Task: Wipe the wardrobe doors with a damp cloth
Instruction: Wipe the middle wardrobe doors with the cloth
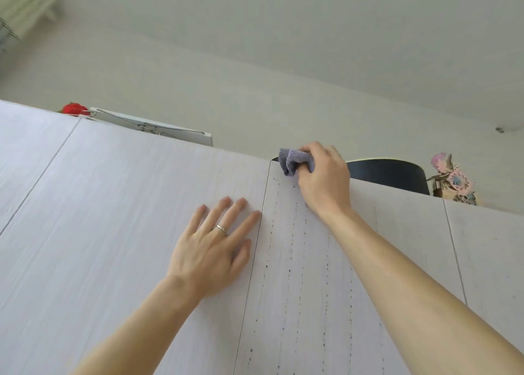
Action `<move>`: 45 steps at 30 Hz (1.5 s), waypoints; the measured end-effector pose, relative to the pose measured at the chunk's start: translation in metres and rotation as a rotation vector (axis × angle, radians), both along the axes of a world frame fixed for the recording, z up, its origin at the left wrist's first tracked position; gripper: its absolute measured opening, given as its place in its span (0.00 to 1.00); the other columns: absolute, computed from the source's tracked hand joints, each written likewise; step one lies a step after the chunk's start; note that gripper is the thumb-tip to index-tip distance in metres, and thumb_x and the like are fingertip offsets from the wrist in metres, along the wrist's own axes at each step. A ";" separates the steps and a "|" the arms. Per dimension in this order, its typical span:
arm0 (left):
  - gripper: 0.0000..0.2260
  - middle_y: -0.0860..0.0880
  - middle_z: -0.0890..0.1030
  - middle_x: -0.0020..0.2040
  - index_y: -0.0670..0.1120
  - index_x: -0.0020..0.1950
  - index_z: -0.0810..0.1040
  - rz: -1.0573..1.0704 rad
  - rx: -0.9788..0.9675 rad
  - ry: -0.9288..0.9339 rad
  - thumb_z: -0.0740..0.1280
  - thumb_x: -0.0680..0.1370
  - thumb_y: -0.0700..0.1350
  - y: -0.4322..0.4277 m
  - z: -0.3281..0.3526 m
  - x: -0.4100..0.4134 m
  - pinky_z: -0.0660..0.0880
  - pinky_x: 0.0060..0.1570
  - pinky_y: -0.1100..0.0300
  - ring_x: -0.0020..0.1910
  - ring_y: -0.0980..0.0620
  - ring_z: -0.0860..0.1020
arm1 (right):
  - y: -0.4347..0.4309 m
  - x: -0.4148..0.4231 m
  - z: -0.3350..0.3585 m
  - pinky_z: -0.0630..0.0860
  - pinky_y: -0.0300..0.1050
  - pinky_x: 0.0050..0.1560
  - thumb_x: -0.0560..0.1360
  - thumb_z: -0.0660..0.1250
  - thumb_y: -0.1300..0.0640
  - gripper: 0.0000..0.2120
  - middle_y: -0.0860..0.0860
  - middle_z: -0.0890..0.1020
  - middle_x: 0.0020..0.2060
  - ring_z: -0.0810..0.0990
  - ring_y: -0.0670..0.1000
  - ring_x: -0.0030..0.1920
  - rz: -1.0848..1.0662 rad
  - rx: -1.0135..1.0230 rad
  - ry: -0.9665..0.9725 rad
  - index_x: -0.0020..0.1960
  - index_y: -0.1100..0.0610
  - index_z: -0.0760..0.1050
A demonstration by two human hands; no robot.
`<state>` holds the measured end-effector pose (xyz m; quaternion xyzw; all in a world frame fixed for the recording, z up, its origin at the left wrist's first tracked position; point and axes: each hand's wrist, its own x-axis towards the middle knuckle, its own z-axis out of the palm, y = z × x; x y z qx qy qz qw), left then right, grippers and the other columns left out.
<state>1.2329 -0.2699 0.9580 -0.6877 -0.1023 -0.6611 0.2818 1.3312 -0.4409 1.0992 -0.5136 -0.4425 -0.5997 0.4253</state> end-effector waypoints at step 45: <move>0.24 0.47 0.68 0.77 0.54 0.78 0.68 -0.026 -0.042 -0.021 0.54 0.81 0.53 0.009 -0.010 0.008 0.63 0.73 0.38 0.77 0.43 0.66 | 0.060 -0.005 -0.049 0.74 0.47 0.47 0.79 0.66 0.56 0.13 0.53 0.74 0.49 0.72 0.58 0.50 -0.048 0.040 -0.063 0.62 0.50 0.82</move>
